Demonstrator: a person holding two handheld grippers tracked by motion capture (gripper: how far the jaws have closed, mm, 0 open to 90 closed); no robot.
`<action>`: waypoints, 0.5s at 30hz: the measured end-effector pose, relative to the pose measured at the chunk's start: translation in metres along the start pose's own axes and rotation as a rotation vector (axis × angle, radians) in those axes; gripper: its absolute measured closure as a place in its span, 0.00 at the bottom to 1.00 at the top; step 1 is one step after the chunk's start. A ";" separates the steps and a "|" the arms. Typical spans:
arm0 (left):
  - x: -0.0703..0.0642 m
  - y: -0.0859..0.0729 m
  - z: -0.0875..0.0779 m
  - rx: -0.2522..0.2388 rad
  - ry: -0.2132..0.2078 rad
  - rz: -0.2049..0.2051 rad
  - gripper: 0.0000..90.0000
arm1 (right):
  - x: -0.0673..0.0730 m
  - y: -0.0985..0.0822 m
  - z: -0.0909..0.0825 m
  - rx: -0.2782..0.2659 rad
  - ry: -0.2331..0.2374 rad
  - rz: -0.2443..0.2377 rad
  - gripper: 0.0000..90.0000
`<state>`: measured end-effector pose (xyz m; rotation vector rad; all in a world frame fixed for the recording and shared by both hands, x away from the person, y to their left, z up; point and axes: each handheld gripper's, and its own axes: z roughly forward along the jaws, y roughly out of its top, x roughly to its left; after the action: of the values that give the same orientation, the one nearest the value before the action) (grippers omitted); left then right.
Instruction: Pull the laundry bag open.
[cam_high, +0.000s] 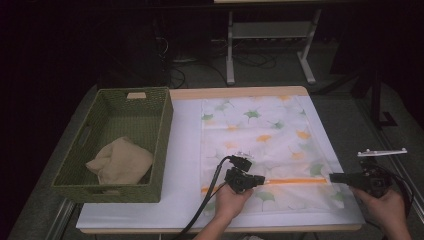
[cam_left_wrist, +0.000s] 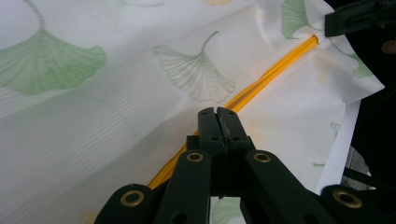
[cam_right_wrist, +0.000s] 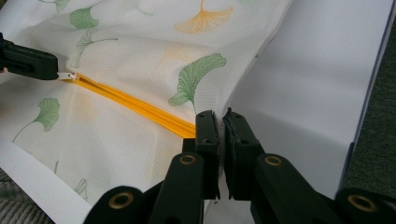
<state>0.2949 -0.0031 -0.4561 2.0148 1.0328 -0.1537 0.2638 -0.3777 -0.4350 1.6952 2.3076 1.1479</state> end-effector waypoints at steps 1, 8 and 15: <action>0.002 -0.001 -0.003 0.001 0.002 0.005 1.00 | 0.000 0.000 0.000 0.000 0.000 0.000 0.94; 0.003 -0.003 -0.008 0.010 0.007 0.021 1.00 | 0.003 0.000 -0.001 0.009 -0.021 -0.014 0.94; 0.008 -0.005 -0.014 0.012 0.015 0.030 1.00 | 0.004 0.000 -0.002 0.007 -0.025 -0.013 0.94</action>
<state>0.2928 0.0138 -0.4538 2.0444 1.0130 -0.1290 0.2611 -0.3759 -0.4326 1.6850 2.3073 1.1113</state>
